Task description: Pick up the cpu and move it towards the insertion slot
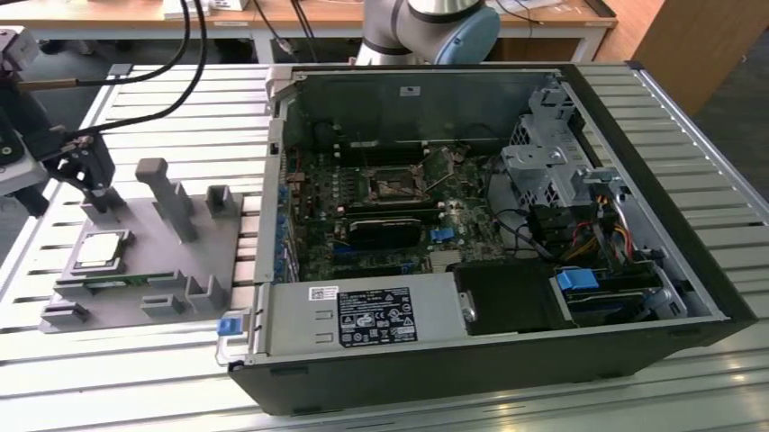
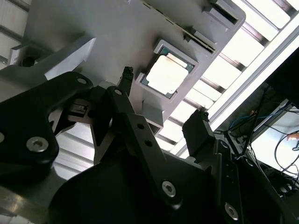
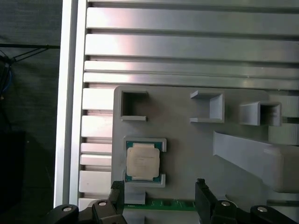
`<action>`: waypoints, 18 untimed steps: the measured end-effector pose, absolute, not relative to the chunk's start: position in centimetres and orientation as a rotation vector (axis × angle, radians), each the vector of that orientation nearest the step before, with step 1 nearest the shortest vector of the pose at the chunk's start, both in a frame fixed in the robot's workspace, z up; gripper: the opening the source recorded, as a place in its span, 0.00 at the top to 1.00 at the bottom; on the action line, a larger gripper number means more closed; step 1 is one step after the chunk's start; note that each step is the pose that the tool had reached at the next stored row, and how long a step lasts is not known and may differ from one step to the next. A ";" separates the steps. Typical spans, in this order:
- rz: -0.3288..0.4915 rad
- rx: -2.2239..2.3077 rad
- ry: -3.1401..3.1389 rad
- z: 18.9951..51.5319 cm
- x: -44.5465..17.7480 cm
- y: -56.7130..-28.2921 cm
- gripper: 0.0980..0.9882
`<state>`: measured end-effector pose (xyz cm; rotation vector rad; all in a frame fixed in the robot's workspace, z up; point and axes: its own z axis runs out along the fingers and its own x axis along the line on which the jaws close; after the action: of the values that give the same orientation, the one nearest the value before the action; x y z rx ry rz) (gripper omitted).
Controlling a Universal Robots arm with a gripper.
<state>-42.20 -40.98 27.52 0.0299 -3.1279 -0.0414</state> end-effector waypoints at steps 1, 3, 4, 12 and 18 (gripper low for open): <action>-0.042 0.030 -3.128 27.3 -42.2 -41.0 0.32; -0.042 0.030 -3.128 27.0 -42.4 -41.0 0.32; -0.041 0.030 -3.128 26.9 -42.4 -41.0 0.32; -0.050 0.030 -3.128 25.6 -43.1 -41.0 0.24; -0.064 0.030 -3.127 24.8 -43.3 -41.0 0.24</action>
<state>-43.34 -41.02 24.81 0.0299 -3.1267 -0.0641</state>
